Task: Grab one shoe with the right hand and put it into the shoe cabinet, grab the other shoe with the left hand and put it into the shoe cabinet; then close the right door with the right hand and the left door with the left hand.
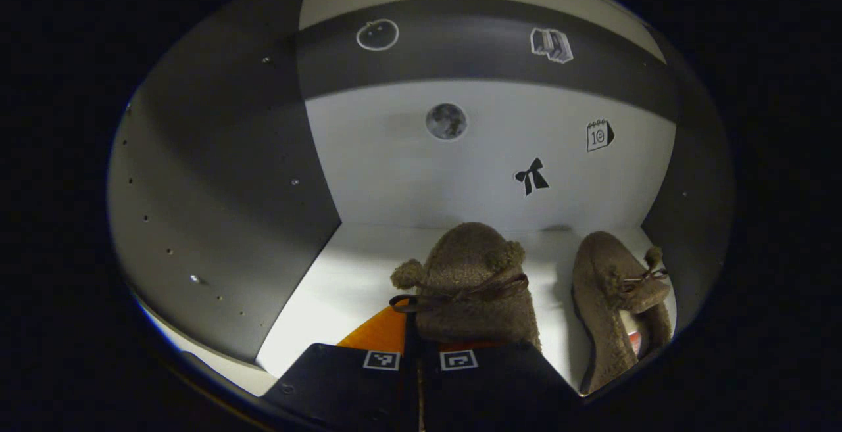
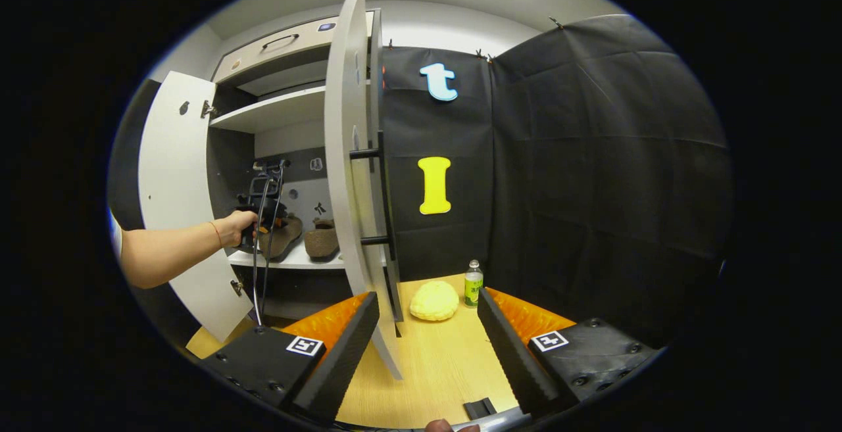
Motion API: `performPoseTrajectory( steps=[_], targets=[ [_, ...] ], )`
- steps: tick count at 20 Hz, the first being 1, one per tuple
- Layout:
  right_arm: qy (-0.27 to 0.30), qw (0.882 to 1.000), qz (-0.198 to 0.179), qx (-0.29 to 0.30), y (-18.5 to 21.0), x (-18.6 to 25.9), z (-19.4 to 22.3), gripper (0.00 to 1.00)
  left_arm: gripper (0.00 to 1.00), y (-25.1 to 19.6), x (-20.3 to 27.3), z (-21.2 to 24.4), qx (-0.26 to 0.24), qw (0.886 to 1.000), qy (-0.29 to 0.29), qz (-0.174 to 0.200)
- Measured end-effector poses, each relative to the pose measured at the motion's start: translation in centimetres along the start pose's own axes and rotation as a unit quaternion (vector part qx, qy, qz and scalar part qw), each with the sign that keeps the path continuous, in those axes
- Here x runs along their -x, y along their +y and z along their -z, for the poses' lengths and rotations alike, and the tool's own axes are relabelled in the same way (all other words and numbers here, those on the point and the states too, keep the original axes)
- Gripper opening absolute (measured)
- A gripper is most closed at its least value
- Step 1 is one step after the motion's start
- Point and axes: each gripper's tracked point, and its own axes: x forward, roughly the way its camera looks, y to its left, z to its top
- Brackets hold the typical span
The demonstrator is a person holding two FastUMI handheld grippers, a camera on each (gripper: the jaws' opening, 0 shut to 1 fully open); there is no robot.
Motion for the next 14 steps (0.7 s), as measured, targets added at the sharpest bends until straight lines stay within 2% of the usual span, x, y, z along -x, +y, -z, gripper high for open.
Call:
performPoseTrajectory(
  steps=[4, 9, 10, 11, 13, 14],
  targets=[
    [0.000, 1.000, 0.014, -0.004, -1.1, -0.4, -0.2, 0.99, 0.07, -0.1, -1.2, -0.1, -0.023, 1.000, 0.005, -0.014],
    [-0.003, 1.000, 0.011, -0.006, -1.2, -0.3, -0.3, 0.98, 0.10, 0.4, 0.0, 0.1, -0.038, 0.999, 0.017, -0.021],
    [-0.003, 1.000, 0.010, -0.006, -1.2, -0.3, -0.3, 0.98, 0.23, 0.4, 0.5, 0.1, -0.034, 0.999, 0.014, -0.016],
    [-0.005, 1.000, 0.009, -0.008, -1.2, -0.3, -0.4, 0.98, 0.26, 0.3, 1.0, 0.0, -0.032, 0.999, 0.010, -0.010],
    [-0.006, 1.000, 0.006, -0.012, -1.1, -0.2, -0.4, 0.98, 0.39, 0.5, 2.2, 0.0, -0.037, 0.999, 0.000, -0.006],
    [-0.007, 1.000, 0.004, -0.013, -1.1, -0.2, -0.5, 0.98, 0.51, 0.5, 2.9, 0.0, -0.038, 0.999, -0.007, -0.002]
  ],
)
